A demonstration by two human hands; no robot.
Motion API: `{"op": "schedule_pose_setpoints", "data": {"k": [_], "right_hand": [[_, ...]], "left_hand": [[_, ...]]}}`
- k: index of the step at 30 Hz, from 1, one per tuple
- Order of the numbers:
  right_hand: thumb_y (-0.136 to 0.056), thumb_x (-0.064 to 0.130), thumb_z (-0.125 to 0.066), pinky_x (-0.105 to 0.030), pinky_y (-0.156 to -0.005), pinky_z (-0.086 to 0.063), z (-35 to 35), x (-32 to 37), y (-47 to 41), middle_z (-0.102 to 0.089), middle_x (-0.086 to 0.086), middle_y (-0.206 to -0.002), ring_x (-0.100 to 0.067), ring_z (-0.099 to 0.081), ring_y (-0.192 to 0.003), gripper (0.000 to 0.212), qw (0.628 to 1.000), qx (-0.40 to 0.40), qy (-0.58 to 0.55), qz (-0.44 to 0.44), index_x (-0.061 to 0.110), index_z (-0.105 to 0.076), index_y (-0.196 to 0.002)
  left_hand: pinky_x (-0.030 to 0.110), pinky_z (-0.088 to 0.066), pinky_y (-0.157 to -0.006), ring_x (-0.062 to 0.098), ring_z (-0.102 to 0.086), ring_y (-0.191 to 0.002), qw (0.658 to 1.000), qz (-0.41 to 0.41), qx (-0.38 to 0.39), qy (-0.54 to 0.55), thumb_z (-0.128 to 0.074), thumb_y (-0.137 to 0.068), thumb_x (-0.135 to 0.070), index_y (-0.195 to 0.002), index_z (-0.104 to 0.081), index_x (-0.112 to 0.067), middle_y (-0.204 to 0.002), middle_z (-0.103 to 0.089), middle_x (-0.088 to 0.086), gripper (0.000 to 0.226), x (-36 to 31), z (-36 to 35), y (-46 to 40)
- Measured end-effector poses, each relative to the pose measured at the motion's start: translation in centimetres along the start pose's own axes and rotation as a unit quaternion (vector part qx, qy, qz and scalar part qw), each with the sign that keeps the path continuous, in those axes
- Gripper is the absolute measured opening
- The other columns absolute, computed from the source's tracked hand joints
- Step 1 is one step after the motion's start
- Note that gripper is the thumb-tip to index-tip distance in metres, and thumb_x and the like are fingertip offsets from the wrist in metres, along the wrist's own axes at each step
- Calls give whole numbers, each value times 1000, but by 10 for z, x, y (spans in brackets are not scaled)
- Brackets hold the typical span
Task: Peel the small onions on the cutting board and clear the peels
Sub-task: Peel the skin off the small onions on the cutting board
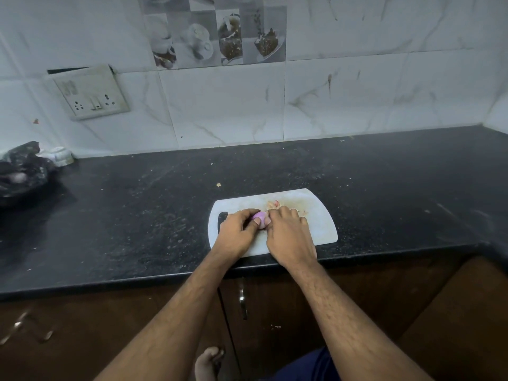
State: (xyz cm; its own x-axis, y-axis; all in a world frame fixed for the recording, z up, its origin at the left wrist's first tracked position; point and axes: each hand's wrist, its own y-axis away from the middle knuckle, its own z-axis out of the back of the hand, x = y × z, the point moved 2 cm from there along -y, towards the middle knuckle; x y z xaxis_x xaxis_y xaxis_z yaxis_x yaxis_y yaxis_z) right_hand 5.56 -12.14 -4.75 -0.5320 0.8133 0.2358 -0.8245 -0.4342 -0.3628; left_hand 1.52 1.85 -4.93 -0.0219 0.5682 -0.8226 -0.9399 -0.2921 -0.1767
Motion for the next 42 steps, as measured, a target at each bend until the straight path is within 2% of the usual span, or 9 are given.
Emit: {"op": "schedule_pose_setpoints", "data": {"k": [5,10,13,17,22,27,30,35,42], "right_hand": [[-103,21,-38,-39,-98,-38,-2,-1,-1,-49,0,-148,-21,-46,-125,43,1000,5,6,5,18,-46,-145],[-99,17,-40,-37,-97,-39,0,2,-1,-58,0,-134,-21,-49,-118,38,1000,-5,7,-29,17,-53,-135],[-101,17,-40,-38,-99,-39,1,0,-2,-56,1,-138,-20,-48,-121,38,999,-1,-15,-31,19,-52,-137],[-99,9,-47,-39,-98,-44,4,-3,-1,-62,4,-128,-18,-50,-117,37,993,-21,-105,-54,23,-56,-132],[-96,-2,-48,-35,-87,-52,3,-12,-2,-58,5,-117,-15,-48,-111,40,974,-47,-199,-100,23,-65,-122],[-105,25,-42,-40,-103,-45,4,-8,-2,-61,3,-132,-18,-53,-121,37,979,-22,-191,-61,25,-60,-137],[-107,40,-40,-40,-100,-42,3,-9,-3,-65,7,-117,-16,-55,-111,34,983,5,-178,-41,30,-66,-126],[-104,41,-49,-41,-94,-50,2,-16,-6,-69,7,-111,-15,-60,-104,32,969,5,-242,-59,27,-72,-122],[-106,27,-48,-41,-92,-47,4,-14,-4,-68,8,-116,-16,-55,-108,28,977,-4,-211,-32,26,-71,-121]], "left_hand": [[37,-51,-106,11,-66,-112,1000,-13,1,-15,-64,-99,-27,-126,-69,-18,-116,-74,-6,29,1,-1,-2],[36,-50,-104,11,-64,-108,999,-17,10,-26,-69,-96,-30,-118,-69,-26,-111,-72,-10,22,2,-2,-2],[36,-50,-106,9,-65,-108,1000,-15,15,-7,-70,-95,-31,-114,-68,-30,-110,-72,-13,19,4,-2,-3],[43,-49,-108,10,-66,-110,999,-5,27,31,-66,-87,-51,-112,-69,-33,-108,-74,-14,31,6,-2,-2],[44,-50,-108,10,-66,-111,998,-12,35,49,-71,-89,-42,-118,-67,-28,-113,-72,-13,32,6,-2,0],[39,-52,-106,9,-66,-110,999,-3,23,44,-72,-90,-41,-123,-66,-23,-115,-72,-11,38,2,-3,0],[40,-55,-101,9,-70,-104,999,3,20,48,-68,-85,-46,-114,-70,-24,-105,-76,-10,37,1,-4,0],[28,-54,-93,5,-68,-101,999,-4,-19,30,-80,-85,-44,-113,-73,-21,-104,-75,-11,38,3,-2,1],[42,-54,-100,10,-69,-103,998,-15,23,54,-80,-81,-46,-104,-70,-29,-103,-75,-10,31,9,-1,1]]}}
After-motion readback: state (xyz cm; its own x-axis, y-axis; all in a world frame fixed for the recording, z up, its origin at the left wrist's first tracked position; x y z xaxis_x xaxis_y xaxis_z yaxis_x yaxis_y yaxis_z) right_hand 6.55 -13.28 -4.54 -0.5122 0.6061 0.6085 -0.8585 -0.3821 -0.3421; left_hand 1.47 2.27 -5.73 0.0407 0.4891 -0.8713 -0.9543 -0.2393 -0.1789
